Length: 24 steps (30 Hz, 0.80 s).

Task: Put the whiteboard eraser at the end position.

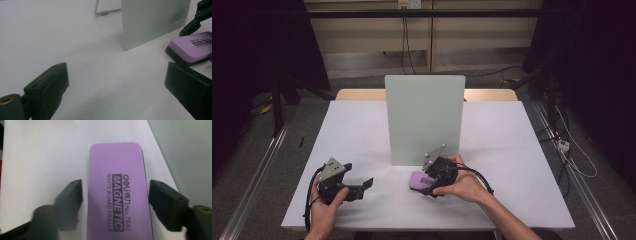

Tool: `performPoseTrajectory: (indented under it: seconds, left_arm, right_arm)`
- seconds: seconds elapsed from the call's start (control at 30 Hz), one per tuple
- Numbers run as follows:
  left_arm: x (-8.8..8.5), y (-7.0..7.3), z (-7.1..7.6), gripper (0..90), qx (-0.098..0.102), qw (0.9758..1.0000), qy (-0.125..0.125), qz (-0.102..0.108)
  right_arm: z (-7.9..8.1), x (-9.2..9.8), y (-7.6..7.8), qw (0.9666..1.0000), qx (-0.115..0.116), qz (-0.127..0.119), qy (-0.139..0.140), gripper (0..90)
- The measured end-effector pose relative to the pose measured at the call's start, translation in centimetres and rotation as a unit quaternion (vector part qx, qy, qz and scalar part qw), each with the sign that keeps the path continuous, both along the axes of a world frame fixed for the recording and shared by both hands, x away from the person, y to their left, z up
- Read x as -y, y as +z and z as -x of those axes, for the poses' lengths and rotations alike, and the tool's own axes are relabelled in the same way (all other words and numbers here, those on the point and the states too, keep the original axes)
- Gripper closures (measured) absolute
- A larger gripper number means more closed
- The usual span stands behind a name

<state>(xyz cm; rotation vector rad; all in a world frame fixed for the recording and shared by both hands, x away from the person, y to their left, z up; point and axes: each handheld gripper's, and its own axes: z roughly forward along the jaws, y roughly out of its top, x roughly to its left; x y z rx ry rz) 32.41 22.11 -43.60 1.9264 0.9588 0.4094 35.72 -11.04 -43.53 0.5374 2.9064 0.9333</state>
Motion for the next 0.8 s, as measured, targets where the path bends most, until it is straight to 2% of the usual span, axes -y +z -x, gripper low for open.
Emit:
performPoseTrajectory:
  seconds: [0.1,0.2,0.37,0.5,0.67,0.8]
  left_arm:
    - [0.0,0.0,0.0,5.3,0.0,1.0,0.0,0.0]
    - [0.1,0.0,-0.1,5.2,-0.001,1.0,0.001,0.003]
    - [0.2,0.0,-0.2,5.3,0.0,1.0,-0.003,0.0]
    - [0.3,0.0,-0.2,5.3,-0.001,1.0,-0.002,0.004]
    - [0.3,0.0,-0.2,5.3,0.0,1.0,-0.002,0.004]
    - [0.2,0.0,-0.3,5.3,-0.002,1.0,-0.002,0.002]
  right_arm:
    - [0.0,0.2,0.1,1.0,0.003,-0.007,-0.001,20.6]
    - [0.1,0.5,0.4,0.9996,0.015,-0.018,-0.017,12.3]
    - [0.2,1.1,1.0,0.9979,0.032,-0.042,-0.038,8.4]
    - [0.3,1.6,1.6,0.9957,0.036,-0.066,-0.054,9.9]
    - [0.4,2.1,1.7,0.9942,0.03,-0.074,-0.073,8.8]
    - [0.7,2.4,1.7,0.9917,0.042,-0.074,-0.097,9.8]
